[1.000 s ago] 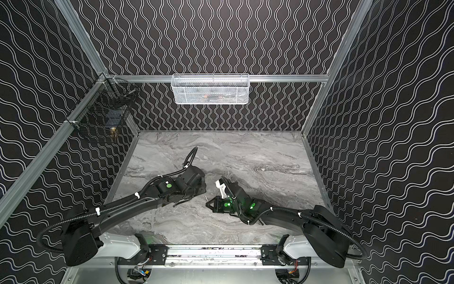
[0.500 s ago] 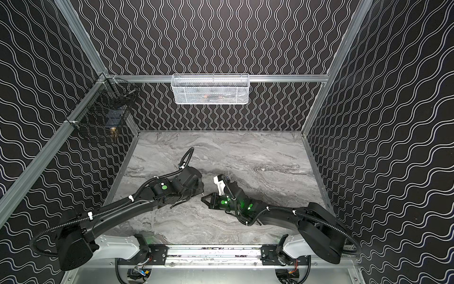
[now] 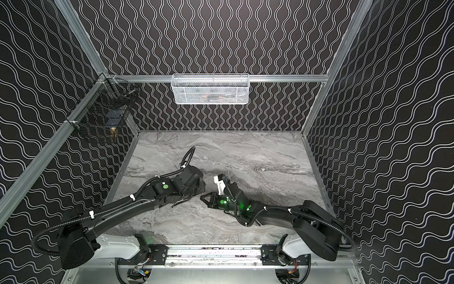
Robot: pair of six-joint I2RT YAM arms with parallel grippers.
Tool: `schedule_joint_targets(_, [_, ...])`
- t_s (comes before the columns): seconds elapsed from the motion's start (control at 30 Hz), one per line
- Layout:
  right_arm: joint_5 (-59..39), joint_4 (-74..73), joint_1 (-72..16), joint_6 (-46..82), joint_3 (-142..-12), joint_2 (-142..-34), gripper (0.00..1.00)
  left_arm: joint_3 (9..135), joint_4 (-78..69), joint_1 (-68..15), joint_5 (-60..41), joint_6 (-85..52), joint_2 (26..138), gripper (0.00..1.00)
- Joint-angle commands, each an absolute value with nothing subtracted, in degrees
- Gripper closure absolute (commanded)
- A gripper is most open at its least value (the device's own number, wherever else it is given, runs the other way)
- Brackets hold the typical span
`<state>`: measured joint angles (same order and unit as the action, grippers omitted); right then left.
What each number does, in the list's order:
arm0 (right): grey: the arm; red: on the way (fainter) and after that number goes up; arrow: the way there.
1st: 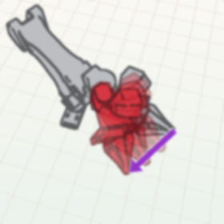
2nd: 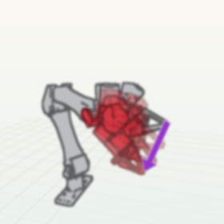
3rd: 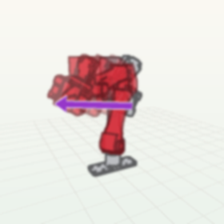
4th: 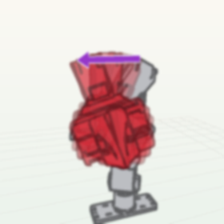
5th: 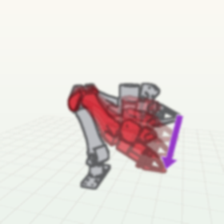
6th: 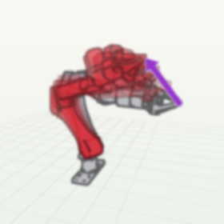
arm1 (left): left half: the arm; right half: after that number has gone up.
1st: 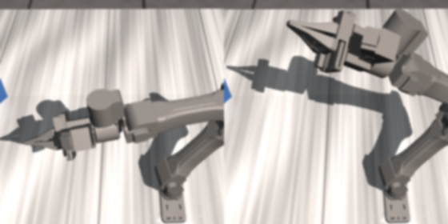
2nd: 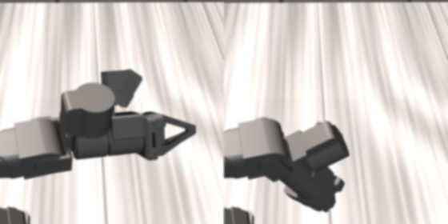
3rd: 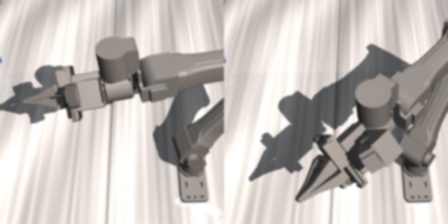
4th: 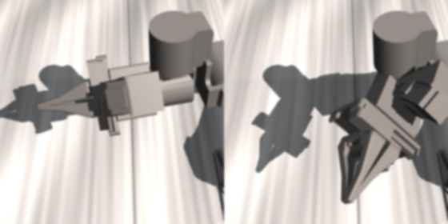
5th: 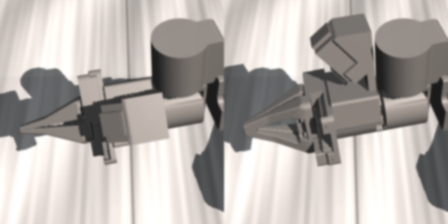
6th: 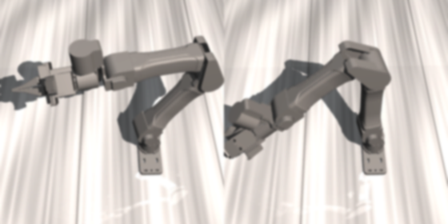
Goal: Unlock with the key
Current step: 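Lift the blue padlock with the left gripper toward the key in the right gripper, then push the key into the bottom of the blue padlock with the right gripper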
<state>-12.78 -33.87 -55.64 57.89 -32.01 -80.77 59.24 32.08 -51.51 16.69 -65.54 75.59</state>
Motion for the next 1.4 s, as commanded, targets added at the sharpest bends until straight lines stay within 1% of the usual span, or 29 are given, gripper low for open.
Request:
schedule_joint_targets(0.0, [-12.1, -35.6, -55.5, 58.8, -33.1, -80.5, 1.00, 59.8, 31.3, -51.6, 17.1, -64.7, 75.6, 0.95])
schedule_joint_targets(0.4, [-14.6, -37.2, -55.1, 58.4, -33.1, -82.2, 1.00, 60.7, 31.2, -51.7, 17.7, -63.0, 75.0, 0.96])
schedule_joint_targets(0.67, [-11.6, -36.6, -54.6, 57.9, -31.7, -79.0, 1.00, 60.2, 31.3, -51.8, 17.8, -62.9, 75.0, 0.97])
schedule_joint_targets(0.8, [-12.2, -33.4, -54.6, 57.7, -33.7, -79.2, 1.00, 60.6, 31.2, -51.9, 17.4, -62.6, 75.5, 0.97])
schedule_joint_targets(0.9, [-13.4, -36.0, -53.4, 60.1, -32.6, -80.4, 1.00, 60.7, 30.8, -52.0, 17.3, -62.1, 75.4, 0.97])
schedule_joint_targets(1.1, [-15.2, -36.4, -53.7, 58.7, -33.1, -81.6, 1.00, 61.2, 31.3, -52.0, 18.0, -62.0, 75.3, 0.98])
schedule_joint_targets(1.37, [-13.0, -33.1, -54.1, 57.2, -31.4, -79.0, 1.00, 61.1, 30.5, -52.0, 18.2, -62.1, 74.7, 0.99])
